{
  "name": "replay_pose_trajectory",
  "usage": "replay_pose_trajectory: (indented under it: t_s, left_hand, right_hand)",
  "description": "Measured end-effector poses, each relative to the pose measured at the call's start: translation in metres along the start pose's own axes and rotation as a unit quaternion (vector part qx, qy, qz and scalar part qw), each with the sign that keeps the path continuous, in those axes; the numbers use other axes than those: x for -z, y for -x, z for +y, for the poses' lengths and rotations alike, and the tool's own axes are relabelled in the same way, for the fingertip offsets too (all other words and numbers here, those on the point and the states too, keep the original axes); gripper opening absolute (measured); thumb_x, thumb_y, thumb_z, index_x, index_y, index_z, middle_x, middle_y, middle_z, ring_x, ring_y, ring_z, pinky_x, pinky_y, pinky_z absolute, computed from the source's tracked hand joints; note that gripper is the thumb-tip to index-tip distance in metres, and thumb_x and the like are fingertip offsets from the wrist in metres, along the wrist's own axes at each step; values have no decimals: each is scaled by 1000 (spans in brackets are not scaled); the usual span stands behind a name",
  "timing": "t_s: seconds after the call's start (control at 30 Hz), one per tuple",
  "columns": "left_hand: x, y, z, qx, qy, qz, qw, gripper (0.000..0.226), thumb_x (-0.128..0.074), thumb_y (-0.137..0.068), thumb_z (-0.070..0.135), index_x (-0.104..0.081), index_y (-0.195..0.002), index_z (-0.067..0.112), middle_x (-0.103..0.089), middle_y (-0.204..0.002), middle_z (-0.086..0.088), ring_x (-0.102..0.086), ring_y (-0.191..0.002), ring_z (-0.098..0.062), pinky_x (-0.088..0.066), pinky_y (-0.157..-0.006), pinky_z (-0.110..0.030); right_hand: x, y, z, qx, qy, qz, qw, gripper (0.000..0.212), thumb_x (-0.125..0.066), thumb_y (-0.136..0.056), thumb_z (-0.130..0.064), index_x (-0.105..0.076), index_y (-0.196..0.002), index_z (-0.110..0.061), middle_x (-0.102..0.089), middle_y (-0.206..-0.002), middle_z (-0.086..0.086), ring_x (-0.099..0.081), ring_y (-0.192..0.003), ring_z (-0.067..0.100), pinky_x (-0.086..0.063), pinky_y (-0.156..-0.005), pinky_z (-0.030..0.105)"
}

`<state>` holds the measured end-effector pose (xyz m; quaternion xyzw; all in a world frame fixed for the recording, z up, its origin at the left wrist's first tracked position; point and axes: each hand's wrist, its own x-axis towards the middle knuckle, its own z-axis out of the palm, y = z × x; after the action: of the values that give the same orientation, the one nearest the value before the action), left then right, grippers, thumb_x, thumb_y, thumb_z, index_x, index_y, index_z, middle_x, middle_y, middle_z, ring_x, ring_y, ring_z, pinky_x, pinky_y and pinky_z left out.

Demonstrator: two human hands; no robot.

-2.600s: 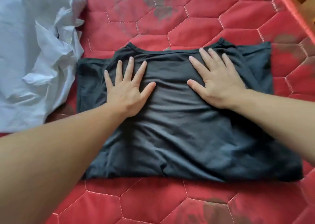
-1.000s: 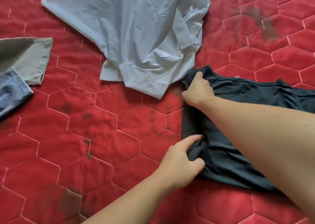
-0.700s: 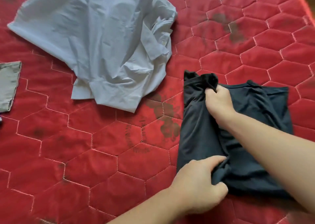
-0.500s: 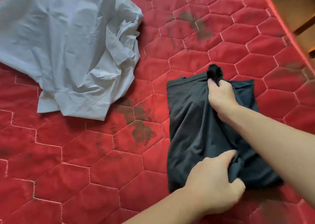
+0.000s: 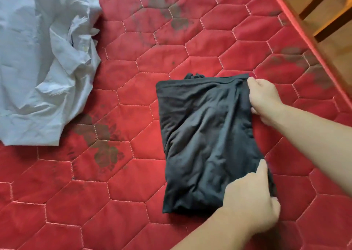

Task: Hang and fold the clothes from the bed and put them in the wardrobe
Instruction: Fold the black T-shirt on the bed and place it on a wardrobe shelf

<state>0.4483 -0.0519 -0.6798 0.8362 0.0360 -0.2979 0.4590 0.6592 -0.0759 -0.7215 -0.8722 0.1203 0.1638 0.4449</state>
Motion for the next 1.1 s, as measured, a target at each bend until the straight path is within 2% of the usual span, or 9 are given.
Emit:
replay_pose_trajectory:
  t_s: [0.13,0.23,0.33,0.47,0.63,0.8,0.9,1.0,1.1]
  left_hand:
    - [4,13,-9,-80,29,7,996,68,-52,-86,28,-26,-149,30,-61,-120,-3,-59,-106,-25,-47,-94,-41]
    - [30,19,-29,-161,-1,198,967,42,-50,-78,21,-63,-118,22,-69,-94,2,-62,-86,-23,-50,-79,-41]
    - [57,29,-69,-85,-65,366,924,32,-62,-75,14,-68,-106,21,-64,-99,2,-58,-92,-23,-47,-80,-43]
    - [54,64,-106,129,-73,384,911,60,-77,-76,30,-51,-130,27,-48,-124,2,-46,-112,-19,-37,-95,-34]
    - [38,78,-112,268,258,319,872,34,-79,-76,36,-59,-102,26,-67,-90,10,-64,-80,-5,-47,-69,-21]
    - [43,84,-104,293,375,192,858,12,-75,-81,30,-73,-82,19,-71,-74,8,-64,-69,-9,-54,-62,-27]
    - [69,97,-92,280,455,140,834,16,-72,-85,25,-71,-95,12,-75,-91,-6,-72,-78,-22,-57,-58,-30]
    - [117,111,-71,204,554,144,794,9,-72,-84,21,-70,-91,15,-74,-81,1,-67,-61,-9,-52,-50,-21]
    - [154,125,-45,223,453,183,843,23,-74,-82,15,-64,-102,17,-69,-85,-1,-62,-56,-8,-49,-47,-20]
  right_hand:
    - [11,35,7,249,182,52,950,33,-57,-86,-27,-57,-117,-15,-56,-110,7,-51,-101,24,-39,-91,34]
    - [13,83,25,393,277,-12,877,42,-55,-82,-34,-60,-120,-17,-55,-123,7,-49,-115,27,-36,-93,40]
    - [20,118,64,415,330,-78,844,48,-53,-83,-40,-62,-122,-15,-56,-128,10,-50,-120,31,-34,-99,42]
    - [36,146,101,281,356,-55,889,63,-63,-81,-51,-53,-133,-17,-51,-132,9,-49,-120,31,-38,-97,46]
    - [42,180,105,-11,193,-26,981,55,-72,-66,-62,-54,-105,-27,-61,-95,-9,-56,-88,18,-42,-74,32]
    - [41,193,90,-233,-50,-180,954,27,-74,-80,-42,-72,-94,-19,-74,-83,-9,-65,-70,8,-45,-58,24]
    - [59,197,67,-256,-88,-249,930,24,-74,-81,-30,-71,-99,-14,-76,-84,0,-69,-71,14,-54,-62,28]
    - [85,196,21,-215,-189,-269,919,34,-77,-68,-31,-69,-94,-10,-70,-73,5,-63,-54,13,-49,-45,23]
    - [98,193,-28,-175,-202,-269,925,27,-75,-72,-25,-64,-92,-11,-55,-64,5,-50,-40,9,-35,-34,17]
